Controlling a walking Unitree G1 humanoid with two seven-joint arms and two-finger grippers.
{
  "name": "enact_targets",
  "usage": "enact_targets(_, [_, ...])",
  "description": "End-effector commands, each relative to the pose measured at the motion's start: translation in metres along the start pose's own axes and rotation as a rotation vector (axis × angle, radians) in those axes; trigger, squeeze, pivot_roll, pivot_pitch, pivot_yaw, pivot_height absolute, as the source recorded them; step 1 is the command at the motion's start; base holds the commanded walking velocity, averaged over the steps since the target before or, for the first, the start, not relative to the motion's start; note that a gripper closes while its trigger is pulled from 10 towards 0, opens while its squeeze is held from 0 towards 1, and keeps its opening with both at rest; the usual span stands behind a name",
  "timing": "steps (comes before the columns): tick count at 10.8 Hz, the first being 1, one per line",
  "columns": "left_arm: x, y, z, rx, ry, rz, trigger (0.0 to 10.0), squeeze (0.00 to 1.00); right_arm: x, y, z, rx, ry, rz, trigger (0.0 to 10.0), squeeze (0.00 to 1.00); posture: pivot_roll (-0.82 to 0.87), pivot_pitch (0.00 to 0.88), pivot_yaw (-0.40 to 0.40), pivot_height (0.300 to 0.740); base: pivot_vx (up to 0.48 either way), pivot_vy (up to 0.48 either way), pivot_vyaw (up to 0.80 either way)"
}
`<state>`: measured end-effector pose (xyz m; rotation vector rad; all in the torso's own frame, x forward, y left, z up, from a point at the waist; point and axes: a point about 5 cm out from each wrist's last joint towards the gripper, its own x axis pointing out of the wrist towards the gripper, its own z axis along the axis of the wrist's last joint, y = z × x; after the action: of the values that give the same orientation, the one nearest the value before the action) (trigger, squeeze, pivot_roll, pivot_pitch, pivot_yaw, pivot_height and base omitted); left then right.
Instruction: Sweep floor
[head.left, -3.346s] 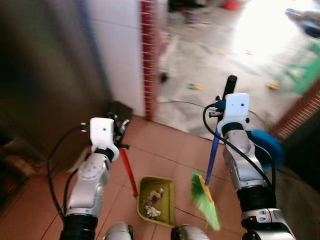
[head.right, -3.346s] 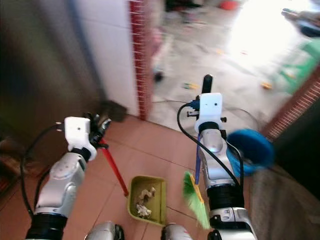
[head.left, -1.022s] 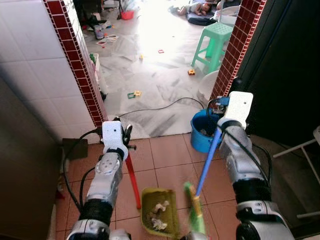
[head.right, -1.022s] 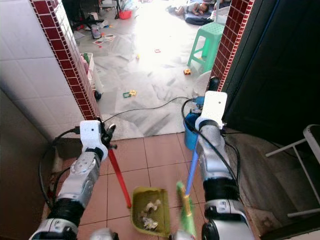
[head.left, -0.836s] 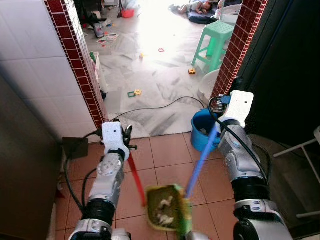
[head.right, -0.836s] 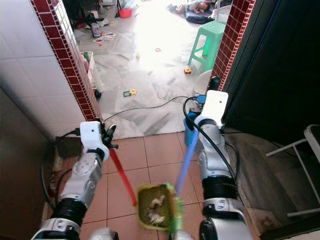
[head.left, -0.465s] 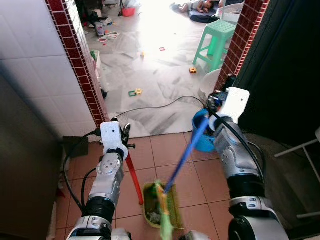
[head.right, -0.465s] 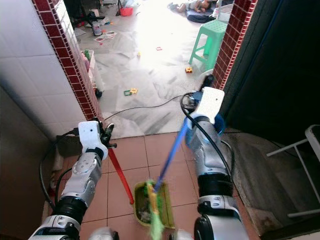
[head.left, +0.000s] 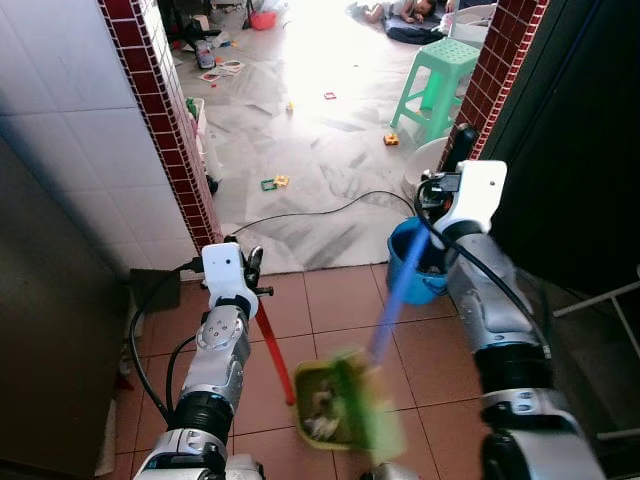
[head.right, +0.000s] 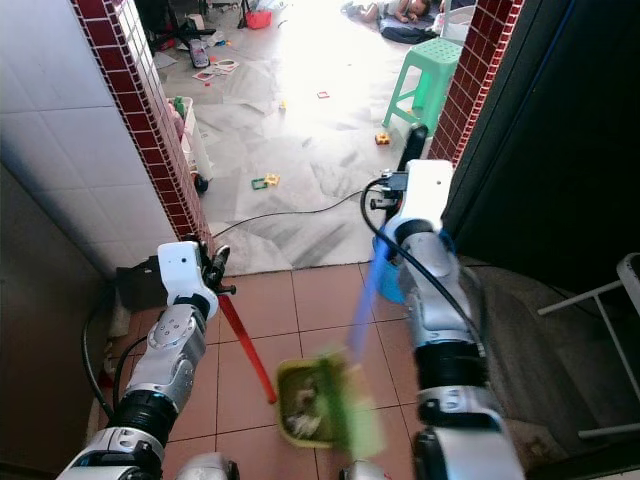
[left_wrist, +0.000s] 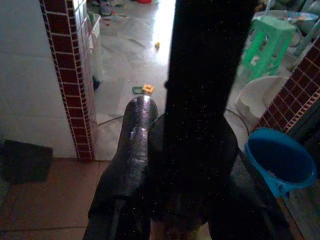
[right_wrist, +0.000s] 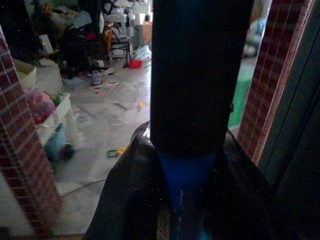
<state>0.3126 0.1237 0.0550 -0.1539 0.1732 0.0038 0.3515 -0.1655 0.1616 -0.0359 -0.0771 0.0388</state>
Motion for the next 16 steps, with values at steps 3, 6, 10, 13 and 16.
enact_targets(3, [0.008,0.016,0.026,0.015,-0.098,0.011,10.0,0.0,0.002,-0.012,0.016,-0.053,-0.101,-0.005,10.0,0.0,-0.03,0.0,-0.005,0.74,0.0,0.0,0.0])
enact_targets(6, [0.006,0.033,0.045,0.008,-0.17,0.035,10.0,0.0,-0.007,-0.021,0.003,-0.141,-0.078,-0.057,10.0,0.0,-0.03,0.0,-0.003,0.74,0.0,0.0,0.0])
enact_targets(10, [0.004,0.041,0.106,-0.05,-0.367,0.05,10.0,0.0,-0.028,-0.018,-0.025,-0.185,-0.017,-0.142,10.0,0.0,-0.03,0.0,0.004,0.74,0.0,0.0,0.0])
enact_targets(13, [0.004,0.025,0.14,-0.109,-0.465,-0.017,10.0,0.0,-0.031,-0.016,-0.037,-0.199,0.033,-0.172,10.0,0.0,-0.03,0.0,0.01,0.74,0.0,0.0,-0.53])
enact_targets(16, [0.0,0.013,0.163,-0.178,-0.519,-0.071,10.0,0.0,-0.029,-0.017,-0.036,-0.208,0.025,-0.178,10.0,0.0,-0.04,0.0,0.02,0.74,0.195,0.0,-0.17])
